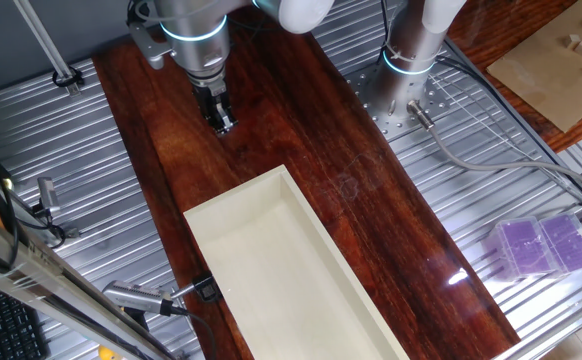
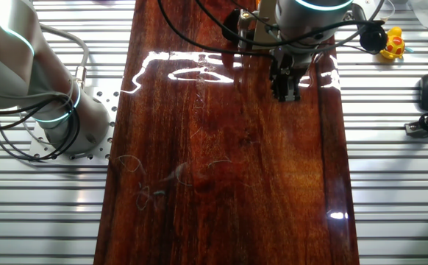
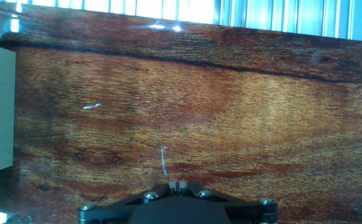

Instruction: Turn off the water tap

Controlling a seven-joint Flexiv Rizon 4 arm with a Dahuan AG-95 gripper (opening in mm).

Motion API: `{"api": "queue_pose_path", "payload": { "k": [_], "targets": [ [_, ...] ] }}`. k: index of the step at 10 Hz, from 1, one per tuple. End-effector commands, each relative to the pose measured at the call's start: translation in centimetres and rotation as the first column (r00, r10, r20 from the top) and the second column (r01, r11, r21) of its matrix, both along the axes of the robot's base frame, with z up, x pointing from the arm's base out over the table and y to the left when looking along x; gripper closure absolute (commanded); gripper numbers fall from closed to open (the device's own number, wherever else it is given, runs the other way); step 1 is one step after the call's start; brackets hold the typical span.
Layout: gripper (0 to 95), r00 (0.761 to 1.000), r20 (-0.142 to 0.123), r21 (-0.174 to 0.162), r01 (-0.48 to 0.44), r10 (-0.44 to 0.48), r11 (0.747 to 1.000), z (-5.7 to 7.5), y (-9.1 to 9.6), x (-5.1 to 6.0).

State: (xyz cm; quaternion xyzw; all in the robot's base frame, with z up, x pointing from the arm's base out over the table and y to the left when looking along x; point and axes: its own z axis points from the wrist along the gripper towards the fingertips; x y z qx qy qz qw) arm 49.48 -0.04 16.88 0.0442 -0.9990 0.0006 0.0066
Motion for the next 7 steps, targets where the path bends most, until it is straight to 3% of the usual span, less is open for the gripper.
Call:
{"api": "queue_pose_path", "payload": {
  "k": [1, 7],
  "targets": [
    [95.0, 1.000, -0.004, 0.001, -0.001, 0.001, 1.000, 0.03, 0.04, 0.06],
    [95.0, 1.000, 0.000, 0.001, -0.004, 0.004, 1.000, 0.03, 0.04, 0.06]
  ]
}}
